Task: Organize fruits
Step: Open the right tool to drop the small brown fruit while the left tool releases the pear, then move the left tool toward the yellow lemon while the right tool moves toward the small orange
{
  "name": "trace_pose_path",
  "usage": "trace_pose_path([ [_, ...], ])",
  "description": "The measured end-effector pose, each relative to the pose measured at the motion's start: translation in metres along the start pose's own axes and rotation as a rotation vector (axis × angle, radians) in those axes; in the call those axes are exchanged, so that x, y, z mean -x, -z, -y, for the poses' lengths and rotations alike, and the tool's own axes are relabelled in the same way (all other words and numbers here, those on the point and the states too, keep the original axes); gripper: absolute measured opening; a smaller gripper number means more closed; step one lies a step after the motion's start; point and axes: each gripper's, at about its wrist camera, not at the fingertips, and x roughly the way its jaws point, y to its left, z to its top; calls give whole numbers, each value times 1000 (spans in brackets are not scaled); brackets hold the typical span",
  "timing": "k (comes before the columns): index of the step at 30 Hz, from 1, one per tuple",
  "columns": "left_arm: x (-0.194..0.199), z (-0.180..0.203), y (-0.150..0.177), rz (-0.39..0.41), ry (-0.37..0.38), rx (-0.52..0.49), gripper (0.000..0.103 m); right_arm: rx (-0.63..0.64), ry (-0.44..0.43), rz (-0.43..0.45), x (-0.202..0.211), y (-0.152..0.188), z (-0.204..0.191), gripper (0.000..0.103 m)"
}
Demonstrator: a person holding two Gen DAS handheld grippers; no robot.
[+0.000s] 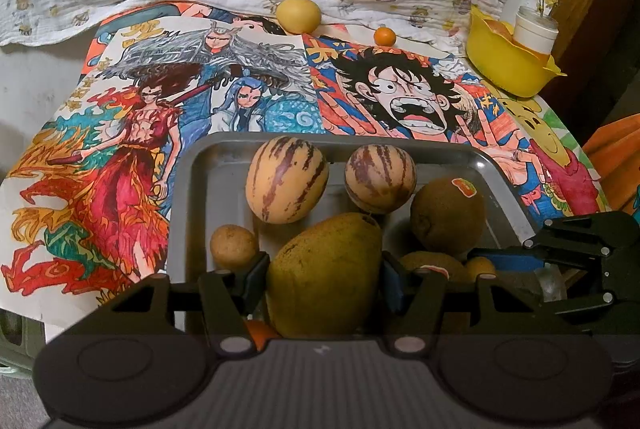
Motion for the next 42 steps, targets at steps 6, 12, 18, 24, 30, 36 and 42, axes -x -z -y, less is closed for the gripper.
trace_pose_path([
  [6,8,-2,1,15,-18,10,82,-9,-4,1,3,0,2,42],
  [12,21,-4,5,40,-24,16,91,-14,-6,7,11,0,-1,57],
  [18,38,-4,17,80,0,22,102,-25,-5,26,23,1,-6,73],
  [24,52,1,32,94,-16,-10,102,-24,5,51,37,3,-13,88],
  [30,66,9,51,88,-57,-80,102,-7,24,55,48,9,-18,94],
  [36,76,16,66,84,-97,-129,102,5,63,38,56,17,-21,100],
  [42,76,26,72,53,-148,-193,102,6,122,28,63,27,-19,101],
])
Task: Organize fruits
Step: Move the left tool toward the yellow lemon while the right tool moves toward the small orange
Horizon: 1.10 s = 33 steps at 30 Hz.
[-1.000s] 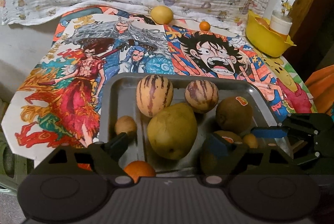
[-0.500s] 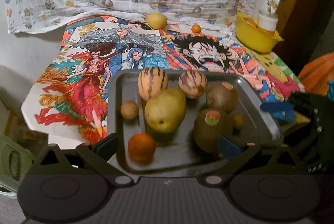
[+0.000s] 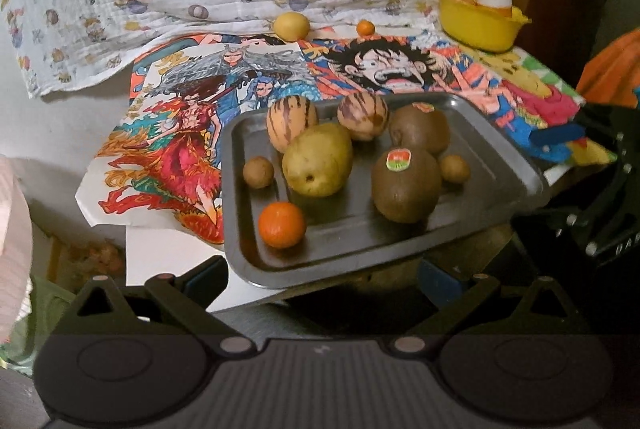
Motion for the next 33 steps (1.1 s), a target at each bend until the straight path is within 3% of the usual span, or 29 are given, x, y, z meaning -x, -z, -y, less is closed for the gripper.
trace_pose_path([
  [16,-2,26,-27,-5,-20,-116,102,-55,143,-8,9,9,39,102],
  [25,-14,28,-82,42,-28,-104,102,-59,144,16,-3,-5,64,102],
  [33,-39,21,-143,79,-38,-84,102,-38,170,75,-20,-56,99,102],
])
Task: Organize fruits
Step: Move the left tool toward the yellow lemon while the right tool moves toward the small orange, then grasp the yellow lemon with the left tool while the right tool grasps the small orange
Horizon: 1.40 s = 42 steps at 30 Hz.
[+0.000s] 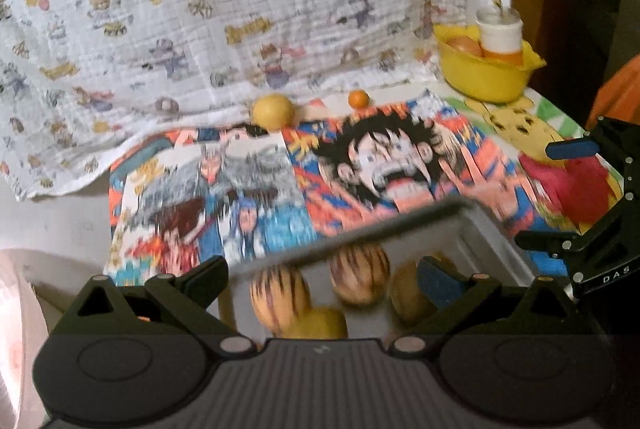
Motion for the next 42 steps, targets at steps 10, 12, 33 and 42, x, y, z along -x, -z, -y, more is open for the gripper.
trace_pose_path([
  [10,-56,-31,-70,7,3,91,102,-81,5,99,-50,-83,33,102],
  [12,-65,-38,-81,20,3,124,102,-91,21,108,-60,-95,38,102],
  [33,-199,-91,-124,-33,32,366,102,-262,95,15,-184,-107,84,102],
  [42,-242,-98,-125,-24,33,422,102,-299,78,22,-230,-93,88,94],
])
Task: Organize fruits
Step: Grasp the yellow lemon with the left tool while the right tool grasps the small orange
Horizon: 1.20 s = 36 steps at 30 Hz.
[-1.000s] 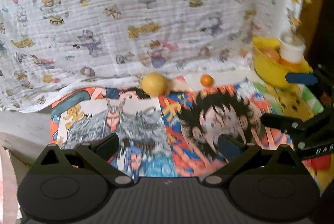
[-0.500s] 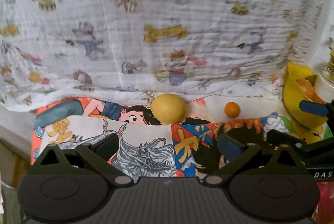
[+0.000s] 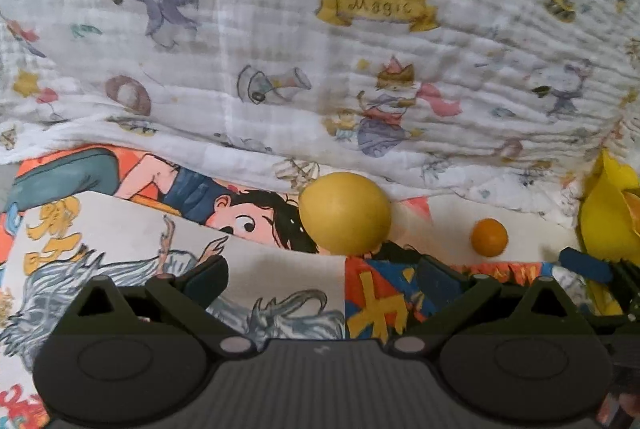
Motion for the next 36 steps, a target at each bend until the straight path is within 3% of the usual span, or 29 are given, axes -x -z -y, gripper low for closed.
trace_pose_path([
  [10,-26,6,1,28,15,7,99,89,-9,47,-27,6,-10,82],
  [16,-37,10,-1,31,15,11,96,95,-7,32,-38,6,-15,77],
  [24,-49,18,-6,50,-4,-13,89,55,-15,9,-50,10,-11,56],
  [36,-49,14,-13,44,-4,6,79,46,-7,3,-51,9,-12,46],
])
